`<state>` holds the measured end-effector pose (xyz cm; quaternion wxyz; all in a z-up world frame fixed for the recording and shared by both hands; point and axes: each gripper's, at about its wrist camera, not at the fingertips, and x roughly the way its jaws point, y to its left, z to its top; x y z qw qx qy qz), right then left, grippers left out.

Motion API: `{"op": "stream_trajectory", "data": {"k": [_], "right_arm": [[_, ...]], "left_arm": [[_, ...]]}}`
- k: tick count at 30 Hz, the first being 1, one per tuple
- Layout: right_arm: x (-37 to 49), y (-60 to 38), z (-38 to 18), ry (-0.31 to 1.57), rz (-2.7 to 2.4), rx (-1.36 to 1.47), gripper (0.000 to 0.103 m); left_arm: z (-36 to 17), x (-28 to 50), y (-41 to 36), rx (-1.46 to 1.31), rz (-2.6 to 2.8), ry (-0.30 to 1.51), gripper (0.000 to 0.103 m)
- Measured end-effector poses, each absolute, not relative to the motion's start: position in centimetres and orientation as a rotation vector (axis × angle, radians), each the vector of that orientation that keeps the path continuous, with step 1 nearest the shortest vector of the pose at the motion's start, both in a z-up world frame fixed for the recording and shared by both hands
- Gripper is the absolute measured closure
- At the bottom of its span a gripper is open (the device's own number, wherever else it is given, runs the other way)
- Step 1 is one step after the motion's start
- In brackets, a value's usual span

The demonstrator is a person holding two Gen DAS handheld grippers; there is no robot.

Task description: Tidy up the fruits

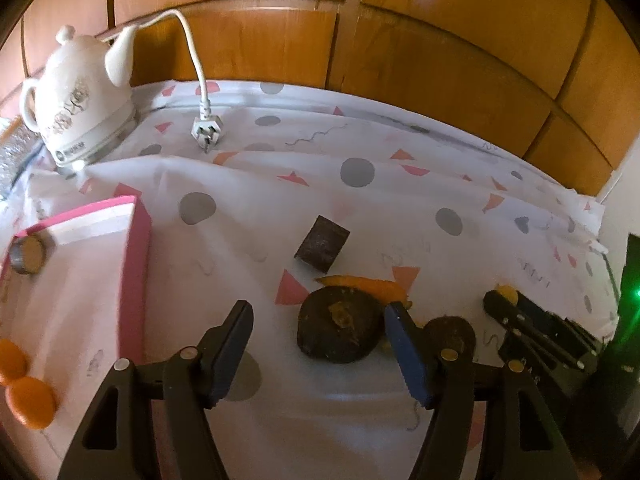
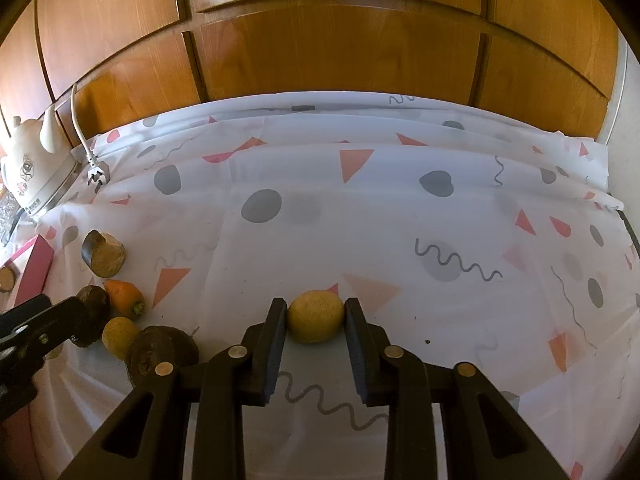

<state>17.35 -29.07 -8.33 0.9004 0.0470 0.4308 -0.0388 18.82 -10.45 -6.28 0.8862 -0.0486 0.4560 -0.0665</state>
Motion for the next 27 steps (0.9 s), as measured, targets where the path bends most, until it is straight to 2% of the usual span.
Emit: {"op": "stream_trajectory", "data": {"k": [5,6,8,17,27], "right_arm": [[17.5,-29.0,-8.4,0.893,-0.079,0.094,0.074],[17.5,-29.0,-8.4,0.893,-0.080,0.092,0.074],[17.5,-28.9,-8.4,0.893,-0.082,0.088,0.074],[16.8,-28.7,-8.2,0.900,-0.057,0.079,0.074],[11.7,-27.3,-8.1,0.916,0.053,0.044,0.074]], "left_arm": [[-7.1,19.9,-10.7,-0.132,-0.169,0.981,0.035],[-7.4,20.1,-10.5,-0.158,-0.184,0.998,0.038],[-7.5,19.9,-10.5,-0.173,-0.215,0.992,0.055],[-7.1,15.9,-9.3,-0.197,-0.283,0.997,0.056],[-7.1,9.5,-9.9,-0.128,-0.352,0.969,0.056]]}}
